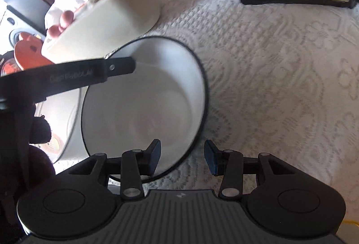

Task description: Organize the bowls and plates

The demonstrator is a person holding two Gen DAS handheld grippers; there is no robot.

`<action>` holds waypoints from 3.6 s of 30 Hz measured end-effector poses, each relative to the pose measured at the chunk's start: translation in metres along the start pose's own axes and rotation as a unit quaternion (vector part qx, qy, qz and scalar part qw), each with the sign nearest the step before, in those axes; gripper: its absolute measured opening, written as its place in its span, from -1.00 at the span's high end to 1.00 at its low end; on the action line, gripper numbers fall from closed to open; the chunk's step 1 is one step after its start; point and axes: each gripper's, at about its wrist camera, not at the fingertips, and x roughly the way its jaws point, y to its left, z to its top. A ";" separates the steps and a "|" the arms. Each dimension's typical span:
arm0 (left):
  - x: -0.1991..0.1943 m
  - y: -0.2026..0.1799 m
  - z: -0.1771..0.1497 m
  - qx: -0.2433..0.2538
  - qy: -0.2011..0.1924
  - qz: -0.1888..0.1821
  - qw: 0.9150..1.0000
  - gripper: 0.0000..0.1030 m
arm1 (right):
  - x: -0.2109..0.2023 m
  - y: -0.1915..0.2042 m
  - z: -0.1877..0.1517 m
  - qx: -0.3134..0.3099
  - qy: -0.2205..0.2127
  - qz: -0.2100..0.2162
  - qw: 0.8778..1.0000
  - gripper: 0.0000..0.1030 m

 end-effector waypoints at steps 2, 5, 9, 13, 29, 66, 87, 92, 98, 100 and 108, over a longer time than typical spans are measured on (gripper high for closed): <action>0.001 0.000 0.001 -0.002 0.000 -0.001 1.000 0.38 | 0.005 0.002 0.002 -0.002 0.007 0.006 1.000 0.30; 0.001 -0.001 0.001 -0.003 -0.001 0.001 1.000 0.37 | 0.005 0.004 0.003 -0.007 0.015 0.005 1.000 0.30; 0.001 -0.011 0.001 0.004 -0.001 -0.004 1.000 0.23 | -0.004 0.003 0.002 -0.026 0.016 -0.005 1.000 0.31; 0.000 -0.027 -0.004 0.017 0.006 -0.033 0.999 0.23 | -0.013 -0.016 0.001 -0.024 0.017 -0.027 0.999 0.31; 0.009 -0.064 -0.017 0.049 0.035 -0.089 0.994 0.32 | -0.035 -0.065 0.007 0.026 -0.020 -0.065 0.997 0.30; 0.044 -0.060 -0.032 -0.040 0.105 -0.143 0.983 0.26 | -0.029 -0.078 0.001 0.058 0.000 -0.062 0.996 0.30; -0.020 -0.090 -0.044 -0.059 0.166 -0.286 0.942 0.02 | -0.140 -0.068 -0.027 0.069 -0.027 -0.103 0.992 0.28; -0.035 -0.119 -0.066 0.002 0.156 -0.275 0.949 0.02 | -0.150 -0.085 -0.067 0.099 -0.009 -0.098 0.990 0.28; -0.050 -0.132 -0.083 0.048 0.135 -0.259 0.955 0.05 | -0.132 -0.103 -0.098 0.132 0.005 -0.092 0.987 0.28; -0.055 -0.133 -0.086 0.068 0.126 -0.250 0.958 0.09 | -0.129 -0.106 -0.104 0.137 0.002 -0.090 0.986 0.28; -0.066 -0.118 -0.086 0.059 0.102 -0.243 0.963 0.27 | -0.132 -0.112 -0.114 0.139 -0.004 -0.109 0.984 0.28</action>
